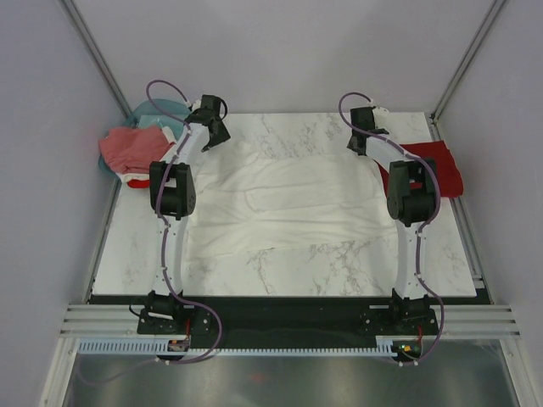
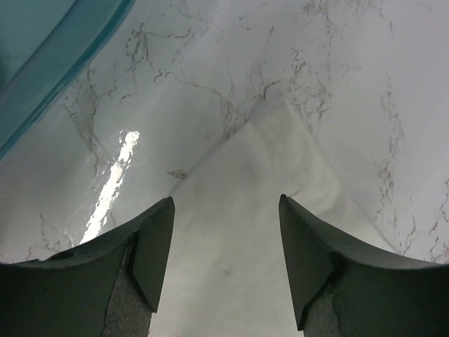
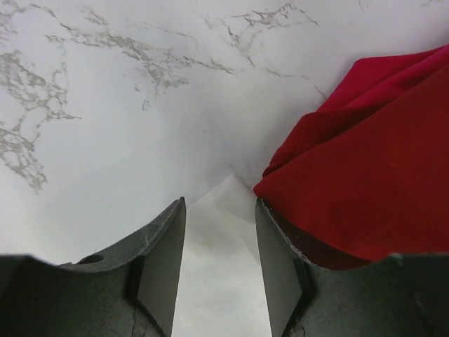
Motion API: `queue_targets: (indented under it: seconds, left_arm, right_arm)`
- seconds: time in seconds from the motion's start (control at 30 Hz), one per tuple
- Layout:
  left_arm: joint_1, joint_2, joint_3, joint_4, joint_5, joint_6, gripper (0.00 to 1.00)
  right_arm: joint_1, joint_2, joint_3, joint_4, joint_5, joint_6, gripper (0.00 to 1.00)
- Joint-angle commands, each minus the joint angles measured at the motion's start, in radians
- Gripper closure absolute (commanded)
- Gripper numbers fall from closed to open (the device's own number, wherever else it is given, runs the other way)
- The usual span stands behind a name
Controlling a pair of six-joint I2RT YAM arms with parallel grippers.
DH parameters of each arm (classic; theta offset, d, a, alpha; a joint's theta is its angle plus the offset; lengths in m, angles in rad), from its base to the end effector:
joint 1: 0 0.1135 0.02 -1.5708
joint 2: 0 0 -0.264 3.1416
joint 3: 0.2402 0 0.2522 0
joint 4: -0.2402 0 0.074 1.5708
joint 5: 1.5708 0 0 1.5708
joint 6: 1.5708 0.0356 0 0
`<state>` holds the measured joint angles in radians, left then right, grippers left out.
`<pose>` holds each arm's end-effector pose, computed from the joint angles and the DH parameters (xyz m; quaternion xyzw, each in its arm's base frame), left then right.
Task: Fold and stack the t-shirts
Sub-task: Fold the tshirt
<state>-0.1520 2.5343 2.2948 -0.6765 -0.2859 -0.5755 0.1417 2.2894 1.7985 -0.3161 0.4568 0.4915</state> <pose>0.5500 -0.0741 0.1785 -0.2418 0.9067 0.0128 0.3455 0.5085 0.0567 0.1731 0.2404 0.8754 -0.0867 0.4104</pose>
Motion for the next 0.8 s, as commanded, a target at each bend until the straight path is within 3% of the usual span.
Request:
queue_targets:
  seconds: [0.0,0.1,0.2,0.3,0.33,0.4,0.77]
  left_arm:
    - [0.002,0.034,0.045,-0.017,0.008,0.04,0.31]
    - [0.003,0.032,0.042,-0.021,0.016,0.037,0.3]
    - [0.003,0.034,0.04,-0.023,0.017,0.035,0.3]
    - [0.005,0.034,0.038,-0.023,0.024,0.032,0.3]
    - [0.005,0.035,0.037,-0.024,0.028,0.031,0.3]
    - [0.008,0.034,0.035,-0.024,0.031,0.029,0.31]
    - [0.012,0.029,0.026,-0.02,0.008,0.017,0.35]
  right_arm:
    - [0.006,0.039,0.062,-0.035,0.054,-0.022,0.47]
    - [0.004,0.058,0.071,-0.044,0.063,-0.022,0.47]
    - [0.002,0.068,0.085,-0.064,0.066,-0.019,0.54]
    - [0.002,0.062,0.076,-0.064,0.069,-0.014,0.72]
    - [0.002,0.061,0.072,-0.064,0.068,-0.01,0.84]
    - [0.004,0.052,0.061,-0.061,0.074,0.001,0.99]
    - [-0.004,-0.045,-0.102,0.064,0.096,0.05,1.0]
